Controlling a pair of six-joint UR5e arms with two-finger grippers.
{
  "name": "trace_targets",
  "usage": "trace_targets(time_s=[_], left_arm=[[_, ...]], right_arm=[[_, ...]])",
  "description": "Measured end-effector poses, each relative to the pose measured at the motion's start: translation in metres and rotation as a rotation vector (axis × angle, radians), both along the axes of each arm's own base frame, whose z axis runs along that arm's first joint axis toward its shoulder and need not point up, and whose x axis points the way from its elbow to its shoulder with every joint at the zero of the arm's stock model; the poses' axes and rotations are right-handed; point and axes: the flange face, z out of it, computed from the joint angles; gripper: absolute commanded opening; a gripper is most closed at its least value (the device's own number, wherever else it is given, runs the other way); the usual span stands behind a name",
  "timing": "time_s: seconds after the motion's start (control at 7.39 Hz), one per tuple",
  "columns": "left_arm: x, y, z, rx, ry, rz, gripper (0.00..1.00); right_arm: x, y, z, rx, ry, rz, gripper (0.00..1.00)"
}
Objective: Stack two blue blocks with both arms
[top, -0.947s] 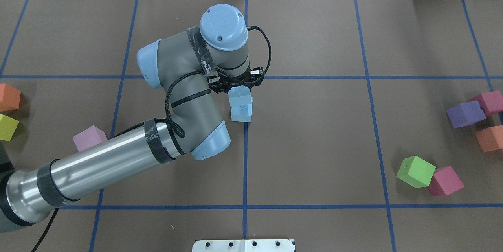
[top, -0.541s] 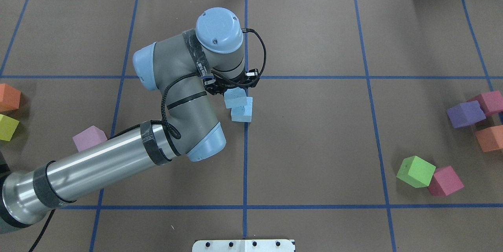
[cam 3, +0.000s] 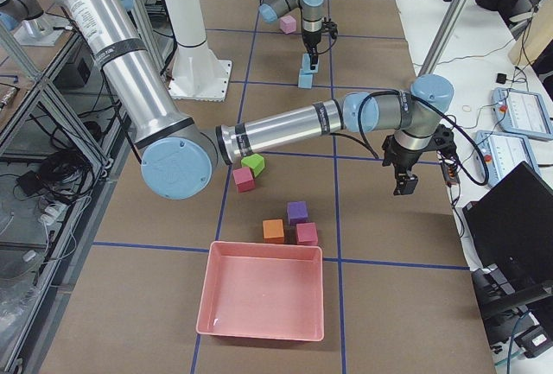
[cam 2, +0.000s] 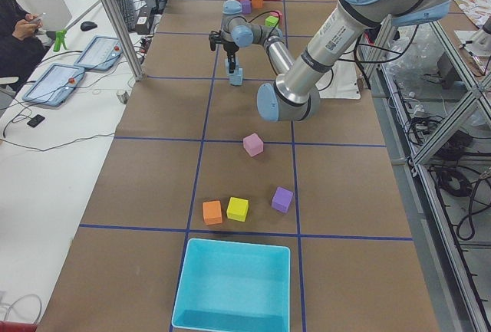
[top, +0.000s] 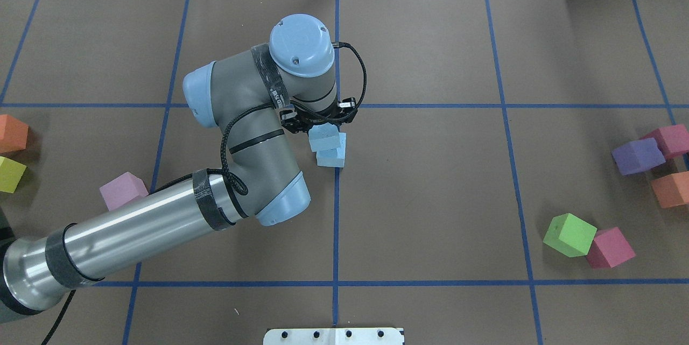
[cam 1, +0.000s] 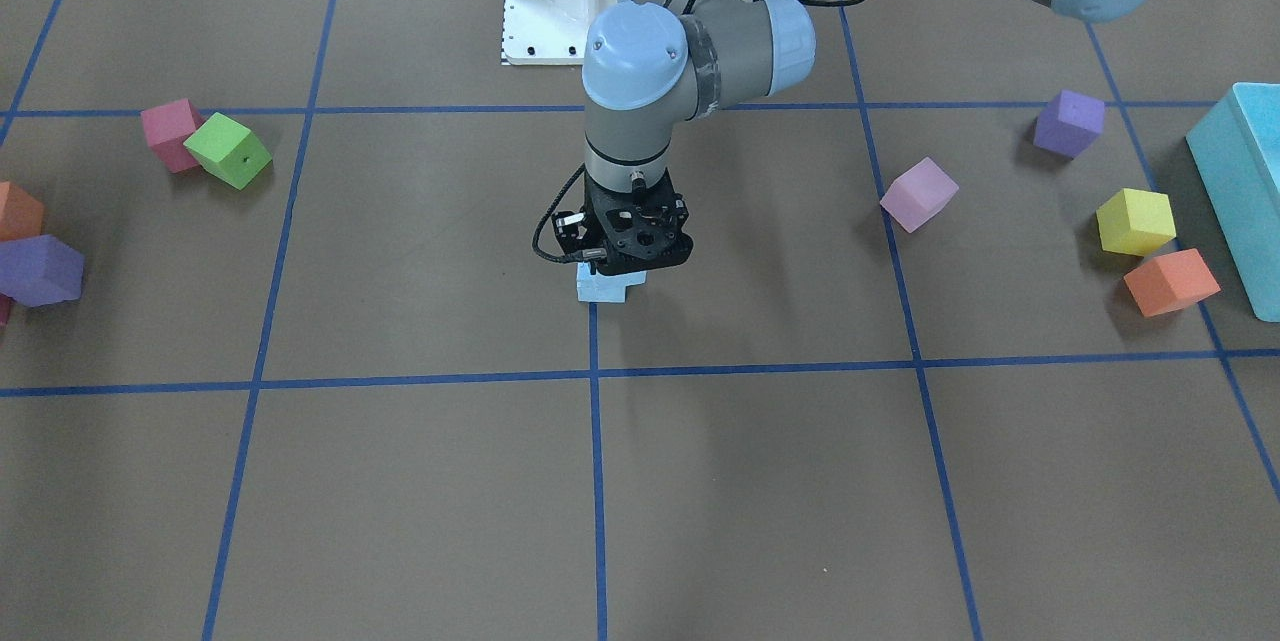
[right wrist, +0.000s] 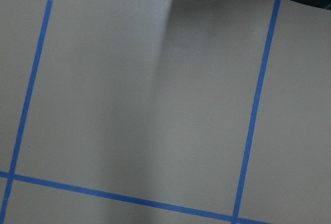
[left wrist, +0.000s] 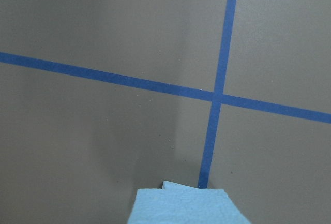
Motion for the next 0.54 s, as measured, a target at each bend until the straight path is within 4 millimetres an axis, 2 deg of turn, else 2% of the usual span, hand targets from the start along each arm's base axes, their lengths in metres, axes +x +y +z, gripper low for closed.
trace_targets(time_s=[0.27,0.41,0.54], left_arm=[[0.0063,0.0068,0.0012,0.000,-0.002,0.011,0.43],[0.0081,0.0090,0.0010,0.000,-0.002,0.014,0.48],[0.0088,0.0100,0.0008,0.001,-0.002,0.016,0.62]], right_arm=[[-0.0031,-0.0008,-0.0013,0.000,-0.001,-0.003,1.00],[-0.0039,-0.0010,-0.0015,-0.001,-0.001,-0.003,1.00],[-0.0043,-0.0011,-0.0021,0.000,-0.001,-0.003,1.00]])
